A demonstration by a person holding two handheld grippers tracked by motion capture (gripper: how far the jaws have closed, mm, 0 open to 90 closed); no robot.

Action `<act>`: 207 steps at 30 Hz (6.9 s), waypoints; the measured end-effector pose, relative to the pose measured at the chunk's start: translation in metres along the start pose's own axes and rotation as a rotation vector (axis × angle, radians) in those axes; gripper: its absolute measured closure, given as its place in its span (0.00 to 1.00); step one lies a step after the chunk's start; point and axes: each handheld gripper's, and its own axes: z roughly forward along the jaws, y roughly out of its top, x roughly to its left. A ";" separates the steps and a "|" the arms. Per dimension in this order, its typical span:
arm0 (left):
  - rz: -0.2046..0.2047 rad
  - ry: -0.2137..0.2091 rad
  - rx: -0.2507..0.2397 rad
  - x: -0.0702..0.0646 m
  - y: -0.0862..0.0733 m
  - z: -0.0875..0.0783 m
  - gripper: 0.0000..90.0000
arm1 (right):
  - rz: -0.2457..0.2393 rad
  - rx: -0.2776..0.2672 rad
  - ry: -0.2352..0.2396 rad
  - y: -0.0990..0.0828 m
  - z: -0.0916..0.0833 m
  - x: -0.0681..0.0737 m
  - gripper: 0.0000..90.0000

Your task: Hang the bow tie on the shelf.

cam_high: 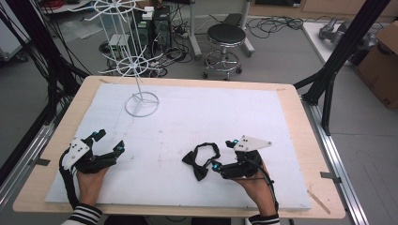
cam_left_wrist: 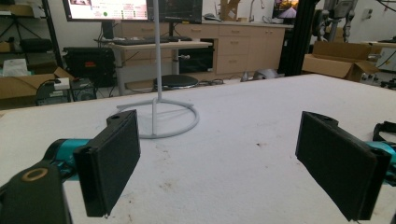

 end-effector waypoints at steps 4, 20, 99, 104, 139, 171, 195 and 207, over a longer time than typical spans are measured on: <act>-0.004 0.000 -0.003 0.000 0.000 0.000 0.16 | -0.019 0.064 0.018 0.005 0.005 0.005 0.18; -0.007 -0.001 -0.004 0.000 0.000 0.000 0.16 | 0.016 0.269 0.112 0.005 0.038 0.017 0.31; -0.009 -0.008 -0.003 0.001 0.000 0.000 0.16 | 0.010 0.156 0.087 0.013 0.053 0.024 0.95; -0.006 -0.010 -0.004 0.001 0.000 0.000 0.16 | 0.025 0.075 0.077 0.019 0.054 0.023 0.96; -0.008 -0.013 -0.006 0.001 0.000 0.000 0.17 | 0.065 -0.360 0.048 0.084 0.069 -0.001 0.96; -0.006 -0.012 -0.009 0.000 0.000 0.000 0.17 | -0.032 -0.412 0.031 0.158 0.123 -0.026 0.96; -0.004 -0.013 -0.004 0.001 0.000 0.000 0.17 | -0.029 -0.362 0.068 0.190 0.171 -0.032 0.96; -0.006 -0.014 -0.008 0.000 0.000 0.000 0.17 | -0.003 -0.339 0.086 0.188 0.184 -0.033 0.96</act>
